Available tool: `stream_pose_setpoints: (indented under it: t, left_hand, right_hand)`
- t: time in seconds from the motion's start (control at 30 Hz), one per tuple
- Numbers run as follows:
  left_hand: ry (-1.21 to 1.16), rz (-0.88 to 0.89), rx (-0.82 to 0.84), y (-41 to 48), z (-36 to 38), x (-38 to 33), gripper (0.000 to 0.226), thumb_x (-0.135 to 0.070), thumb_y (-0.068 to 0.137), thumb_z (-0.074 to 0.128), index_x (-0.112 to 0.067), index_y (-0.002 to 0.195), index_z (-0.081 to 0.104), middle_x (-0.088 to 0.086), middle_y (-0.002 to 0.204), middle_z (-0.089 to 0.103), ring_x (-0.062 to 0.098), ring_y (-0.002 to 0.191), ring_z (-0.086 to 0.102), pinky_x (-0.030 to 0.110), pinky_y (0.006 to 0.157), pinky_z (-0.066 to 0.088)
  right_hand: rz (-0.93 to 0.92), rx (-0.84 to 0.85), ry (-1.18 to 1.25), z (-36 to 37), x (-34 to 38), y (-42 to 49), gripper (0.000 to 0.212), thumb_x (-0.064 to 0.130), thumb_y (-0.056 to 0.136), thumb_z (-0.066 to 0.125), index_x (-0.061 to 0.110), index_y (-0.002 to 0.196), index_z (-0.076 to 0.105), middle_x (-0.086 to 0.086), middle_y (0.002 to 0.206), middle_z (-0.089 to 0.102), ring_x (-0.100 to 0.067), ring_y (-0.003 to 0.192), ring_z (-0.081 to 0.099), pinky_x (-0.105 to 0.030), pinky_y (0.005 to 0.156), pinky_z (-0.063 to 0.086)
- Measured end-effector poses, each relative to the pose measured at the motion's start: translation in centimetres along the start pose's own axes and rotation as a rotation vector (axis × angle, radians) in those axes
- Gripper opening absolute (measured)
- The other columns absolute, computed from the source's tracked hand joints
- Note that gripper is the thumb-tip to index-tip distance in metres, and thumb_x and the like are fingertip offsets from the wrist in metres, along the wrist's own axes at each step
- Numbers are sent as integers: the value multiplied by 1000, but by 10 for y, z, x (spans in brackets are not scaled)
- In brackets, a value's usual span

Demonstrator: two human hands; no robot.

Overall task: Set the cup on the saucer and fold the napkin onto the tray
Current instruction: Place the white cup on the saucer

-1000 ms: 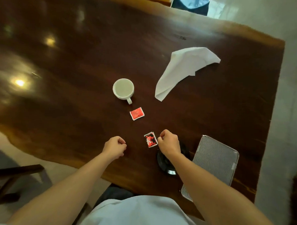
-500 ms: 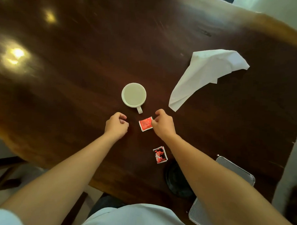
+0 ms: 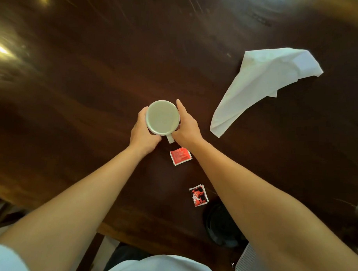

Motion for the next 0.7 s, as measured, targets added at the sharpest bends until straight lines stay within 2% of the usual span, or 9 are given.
stream_pose_setpoints:
  t: [0.1, 0.17, 0.2, 0.3, 0.47, 0.53, 0.63, 0.7]
  left_hand:
    - [-25, 7, 23, 0, 1, -3, 105, -3, 63, 79, -39, 147, 27, -2, 133, 54, 24, 115, 57, 42, 84, 58]
    - [-21, 11, 34, -4, 1, -3, 103, -3, 62, 79, -40, 144, 30, -6, 128, 55, 20, 111, 55, 29, 74, 51]
    - [-15, 9, 41, -7, 1, -3, 101, -4, 63, 79, -40, 144, 31, -8, 126, 55, 18, 109, 54, 28, 75, 47]
    - [8, 28, 67, -27, 0, -1, 98, -5, 64, 76, -41, 144, 32, -9, 122, 55, 18, 106, 53, 31, 80, 44]
    - [70, 84, 130, -70, 7, -2, 100, -2, 68, 77, -37, 149, 29, 0, 131, 57, 26, 118, 55, 33, 83, 46]
    - [80, 104, 151, -91, 15, -5, 100, -7, 68, 78, -35, 149, 28, 2, 132, 56, 27, 120, 54, 35, 85, 47]
    - [79, 150, 187, -123, 31, -9, 95, -19, 62, 78, -34, 144, 31, -4, 119, 55, 25, 113, 56, 37, 83, 47]
    - [94, 183, 208, -140, 44, -11, 94, -17, 64, 82, -33, 142, 31, -6, 115, 53, 24, 111, 57, 36, 81, 46]
  right_hand:
    - [-4, -11, 27, 2, 3, -2, 90, 16, 85, 74, 24, 158, 21, -9, 144, 52, -26, 131, 49, -41, 102, 43]
    - [-10, -34, 70, 2, 4, -11, 75, 19, 85, 74, 24, 149, 36, -5, 132, 59, -24, 121, 56, -34, 90, 47]
    - [-14, -41, 89, 3, 5, -17, 69, 19, 83, 75, 24, 143, 41, -3, 125, 61, -22, 115, 59, -32, 85, 47]
    - [-10, -54, 133, 5, -1, -44, 59, 21, 81, 75, 25, 132, 46, 2, 115, 61, -16, 103, 59, -30, 80, 46]
    - [-3, -100, 183, 3, -13, -99, 60, 23, 80, 74, 26, 133, 45, 8, 108, 58, -7, 90, 56, -15, 63, 39]
    - [4, -125, 192, 0, -20, -123, 61, 24, 81, 76, 26, 133, 45, 8, 108, 59, -8, 92, 57, -15, 64, 40]
    - [32, -174, 202, -6, -38, -156, 60, 27, 81, 78, 27, 132, 45, 6, 111, 62, -10, 98, 60, -20, 68, 44]
    - [59, -196, 218, -10, -50, -175, 61, 28, 80, 78, 29, 131, 45, 5, 113, 62, -11, 100, 60, -23, 70, 46]
Point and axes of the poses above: each hand's wrist, its own y-axis towards the middle knuckle, its own z-axis out of the palm, x = y × z, the point moved 7 cm from there along y, towards the middle knuckle
